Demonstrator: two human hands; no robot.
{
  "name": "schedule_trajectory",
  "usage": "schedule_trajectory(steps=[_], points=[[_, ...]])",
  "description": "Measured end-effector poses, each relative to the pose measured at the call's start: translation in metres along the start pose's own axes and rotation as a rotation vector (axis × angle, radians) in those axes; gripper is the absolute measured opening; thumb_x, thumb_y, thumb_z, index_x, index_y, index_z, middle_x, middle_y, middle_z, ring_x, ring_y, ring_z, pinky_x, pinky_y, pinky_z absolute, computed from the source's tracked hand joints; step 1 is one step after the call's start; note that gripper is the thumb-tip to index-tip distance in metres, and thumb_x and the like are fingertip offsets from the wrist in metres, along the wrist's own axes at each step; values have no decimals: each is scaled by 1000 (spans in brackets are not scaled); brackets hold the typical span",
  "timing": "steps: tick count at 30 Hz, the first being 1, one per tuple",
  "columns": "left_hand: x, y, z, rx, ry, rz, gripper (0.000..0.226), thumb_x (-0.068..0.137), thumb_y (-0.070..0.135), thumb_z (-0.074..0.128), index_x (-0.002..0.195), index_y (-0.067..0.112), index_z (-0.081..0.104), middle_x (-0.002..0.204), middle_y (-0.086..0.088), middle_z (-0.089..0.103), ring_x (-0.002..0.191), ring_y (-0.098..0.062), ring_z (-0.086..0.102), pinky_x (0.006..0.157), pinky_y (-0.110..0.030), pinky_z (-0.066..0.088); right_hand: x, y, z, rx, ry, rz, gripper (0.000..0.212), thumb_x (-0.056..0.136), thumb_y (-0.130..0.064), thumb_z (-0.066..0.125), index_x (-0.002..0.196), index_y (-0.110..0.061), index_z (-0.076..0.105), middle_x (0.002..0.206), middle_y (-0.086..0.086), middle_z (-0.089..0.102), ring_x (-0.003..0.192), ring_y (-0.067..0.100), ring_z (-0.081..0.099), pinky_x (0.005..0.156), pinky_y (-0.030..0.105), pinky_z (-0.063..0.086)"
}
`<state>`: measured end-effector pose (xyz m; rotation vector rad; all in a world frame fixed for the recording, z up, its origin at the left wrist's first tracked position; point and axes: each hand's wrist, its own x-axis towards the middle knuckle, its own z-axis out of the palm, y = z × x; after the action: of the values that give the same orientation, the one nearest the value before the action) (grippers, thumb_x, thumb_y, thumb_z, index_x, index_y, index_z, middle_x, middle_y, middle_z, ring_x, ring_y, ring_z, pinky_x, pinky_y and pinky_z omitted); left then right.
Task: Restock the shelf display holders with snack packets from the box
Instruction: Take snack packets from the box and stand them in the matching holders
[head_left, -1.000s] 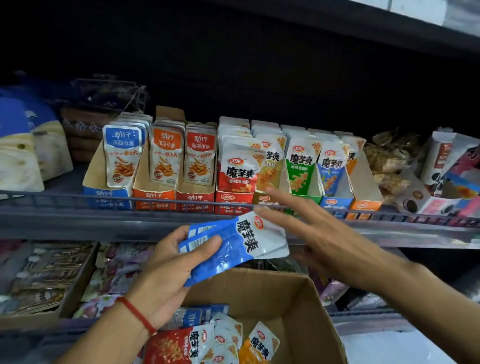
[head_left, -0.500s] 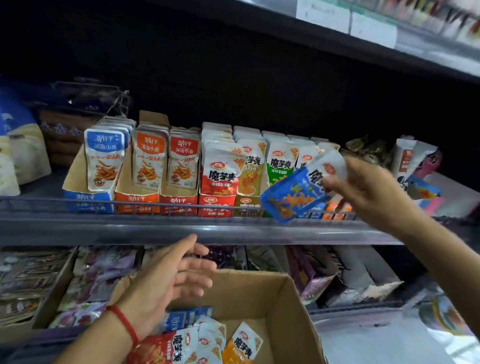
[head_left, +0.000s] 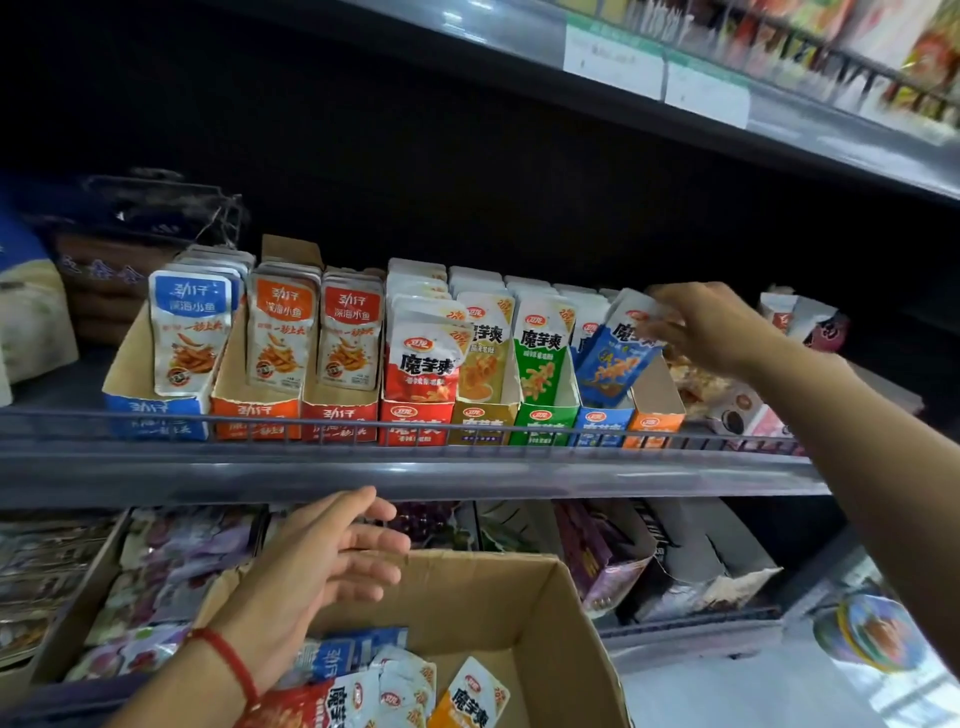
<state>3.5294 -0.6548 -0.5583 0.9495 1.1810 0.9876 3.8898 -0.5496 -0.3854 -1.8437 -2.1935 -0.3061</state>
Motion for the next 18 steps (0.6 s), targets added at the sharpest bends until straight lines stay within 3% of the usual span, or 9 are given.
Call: schedule_trajectory(steps=[4, 8, 13, 18], points=[[1, 3, 1, 22, -1, -14, 34, 103, 31, 51, 110, 1, 67, 93, -24, 76, 78, -38, 68, 65, -41, 55, 13, -5, 12, -80, -39, -24, 25, 94, -32, 69, 115, -17, 69, 114, 6, 70, 104, 24, 64, 90, 50, 56], [4, 4, 0, 23, 8, -26, 32, 103, 29, 52, 109, 1, 67, 92, -23, 76, 76, -38, 69, 65, -41, 54, 21, -9, 18, -150, -39, -84, 37, 92, -40, 71, 120, -16, 72, 118, 5, 69, 106, 25, 62, 87, 46, 55], [7, 3, -4, 32, 10, -45, 31, 103, 28, 53, 108, 2, 68, 92, -23, 76, 75, -37, 69, 65, -40, 54, 28, -3, 31, -110, 5, -20, 47, 91, -30, 75, 133, -13, 64, 134, 12, 64, 122, 31, 57, 97, 44, 47], [8, 2, -5, 52, 22, -58, 28, 104, 25, 53, 107, 2, 68, 90, -24, 76, 75, -37, 67, 63, -39, 51, 27, 1, 56, -13, 120, 79, 51, 89, -22, 78, 135, -20, 58, 132, 16, 60, 118, 34, 57, 95, 46, 50]])
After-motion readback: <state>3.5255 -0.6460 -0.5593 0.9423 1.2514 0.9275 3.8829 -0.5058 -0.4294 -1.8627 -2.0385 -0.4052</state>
